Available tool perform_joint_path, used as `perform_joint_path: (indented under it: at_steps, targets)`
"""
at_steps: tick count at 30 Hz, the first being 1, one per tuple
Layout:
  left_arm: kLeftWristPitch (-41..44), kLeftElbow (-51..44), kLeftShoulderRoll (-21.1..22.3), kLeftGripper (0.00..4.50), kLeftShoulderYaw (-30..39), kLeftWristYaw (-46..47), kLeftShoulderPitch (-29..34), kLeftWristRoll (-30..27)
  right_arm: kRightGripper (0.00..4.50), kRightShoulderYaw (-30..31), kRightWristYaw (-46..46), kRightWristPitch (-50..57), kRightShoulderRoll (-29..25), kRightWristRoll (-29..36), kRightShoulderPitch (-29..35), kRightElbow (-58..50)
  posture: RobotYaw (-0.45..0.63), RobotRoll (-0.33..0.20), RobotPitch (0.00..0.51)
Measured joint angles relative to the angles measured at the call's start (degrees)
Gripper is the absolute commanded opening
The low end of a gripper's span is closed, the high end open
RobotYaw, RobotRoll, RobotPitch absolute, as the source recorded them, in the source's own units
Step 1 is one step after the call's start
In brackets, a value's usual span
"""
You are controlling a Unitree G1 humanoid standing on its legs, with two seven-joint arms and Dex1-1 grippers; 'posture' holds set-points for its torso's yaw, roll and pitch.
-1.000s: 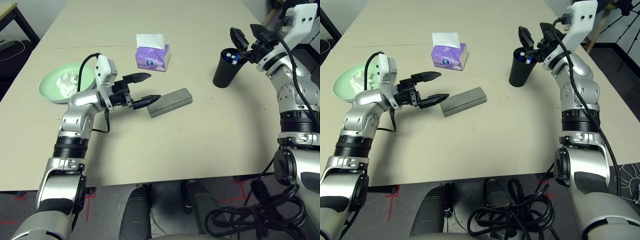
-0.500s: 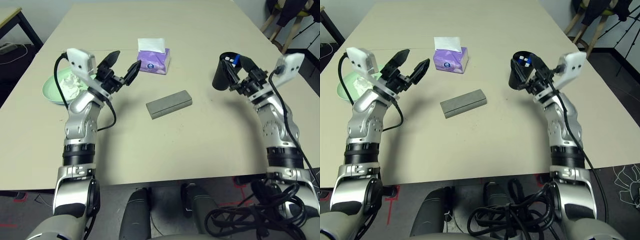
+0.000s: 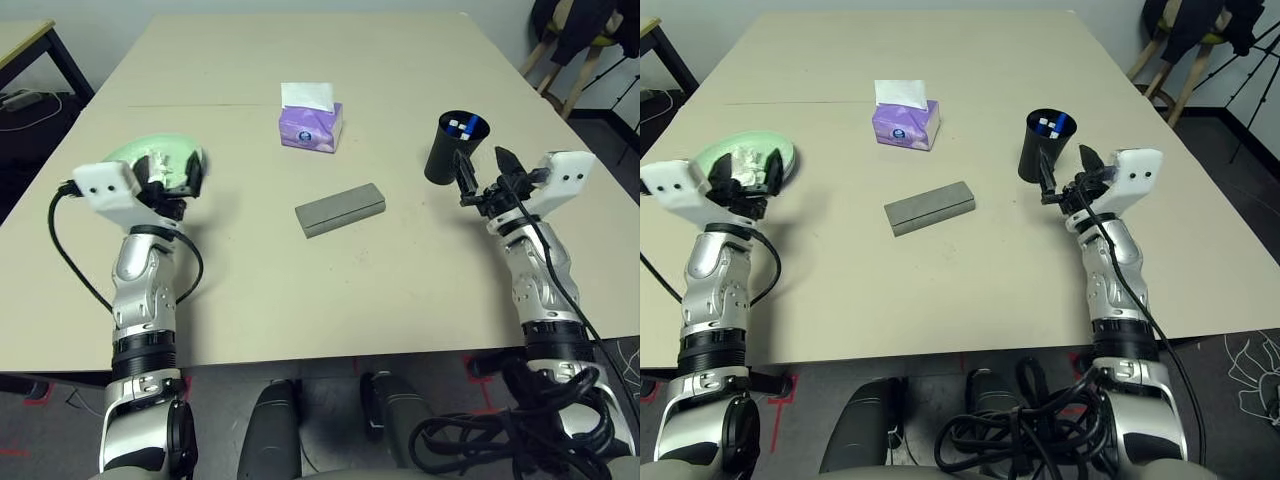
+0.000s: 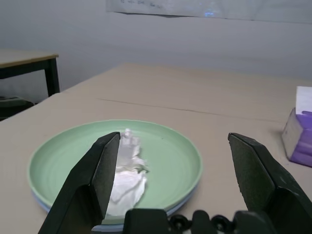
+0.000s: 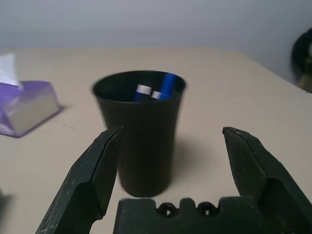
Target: Organize and tidy the items on the table.
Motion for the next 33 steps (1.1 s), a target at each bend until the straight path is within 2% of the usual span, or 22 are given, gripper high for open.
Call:
perform_joint_path:
  at_steps: [7, 12, 22, 33]
  targets:
    - [-3.19, 0.13, 1.89, 4.50, -1.39, -6.78, 4.19, -0.26, 4.46, -0.08, 4.41, -3.21, 0.38, 1.58, -0.49, 1.99, 0.03, 0.000, 0.121]
    - [-4.55, 1.85, 2.13, 4.50, -1.27, -7.39, 5.02, -0.24, 4.46, -0.01, 5.27, -4.84, 0.98, 1.53, -0.46, 3.22, 0.03, 0.000, 0.125]
    - [-6.55, 5.75, 2.96, 4.50, -1.32, -6.76, 3.31, 0.46, 4.46, -0.01, 2.21, -6.02, 2.26, 1.20, -1.25, 3.21, 0.00, 0.000, 0.094]
    - [-8.05, 8.01, 3.49, 4.50, -2.35, -6.84, 1.46, 0.81, 4.46, 0.78, 3.14, -6.68, 2.05, 0.79, -2.27, 3.50, -0.01, 0.000, 0.099]
